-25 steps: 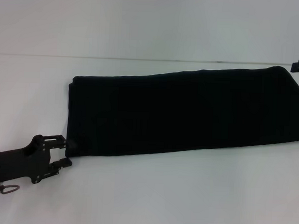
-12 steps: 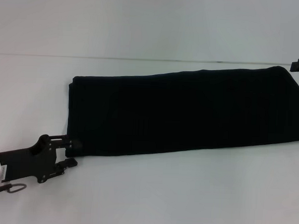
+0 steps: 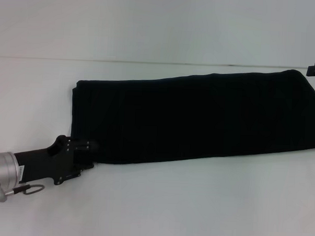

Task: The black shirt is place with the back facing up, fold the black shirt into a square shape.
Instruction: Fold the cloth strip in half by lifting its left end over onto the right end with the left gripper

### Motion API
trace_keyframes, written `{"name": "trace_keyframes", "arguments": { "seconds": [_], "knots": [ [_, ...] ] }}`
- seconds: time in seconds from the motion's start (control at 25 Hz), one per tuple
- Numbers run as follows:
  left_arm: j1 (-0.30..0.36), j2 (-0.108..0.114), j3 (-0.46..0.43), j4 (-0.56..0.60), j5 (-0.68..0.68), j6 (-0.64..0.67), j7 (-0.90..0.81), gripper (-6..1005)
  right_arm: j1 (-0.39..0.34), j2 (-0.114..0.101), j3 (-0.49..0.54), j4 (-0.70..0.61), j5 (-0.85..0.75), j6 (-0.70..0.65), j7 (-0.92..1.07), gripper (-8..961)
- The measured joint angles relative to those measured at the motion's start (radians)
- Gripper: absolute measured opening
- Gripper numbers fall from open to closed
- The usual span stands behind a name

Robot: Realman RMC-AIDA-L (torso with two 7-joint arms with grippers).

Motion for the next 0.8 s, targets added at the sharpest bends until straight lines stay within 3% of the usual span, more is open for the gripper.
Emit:
{"name": "trace_keyframes", "arguments": {
  "seconds": [0.48,0.8],
  "knots": [
    [-0.001,-0.008,-0.006,-0.001,-0.114,-0.013,0.04,509,-0.001,0.0,0.04,0.0,-0.003,-0.012,-0.008,733],
    [0.011,0.001,0.051,-0.029,-0.11,-0.023,0.028,507,-0.004,-0.001,0.051,-0.001,-0.004,-0.016,-0.009,733]
  ]
}}
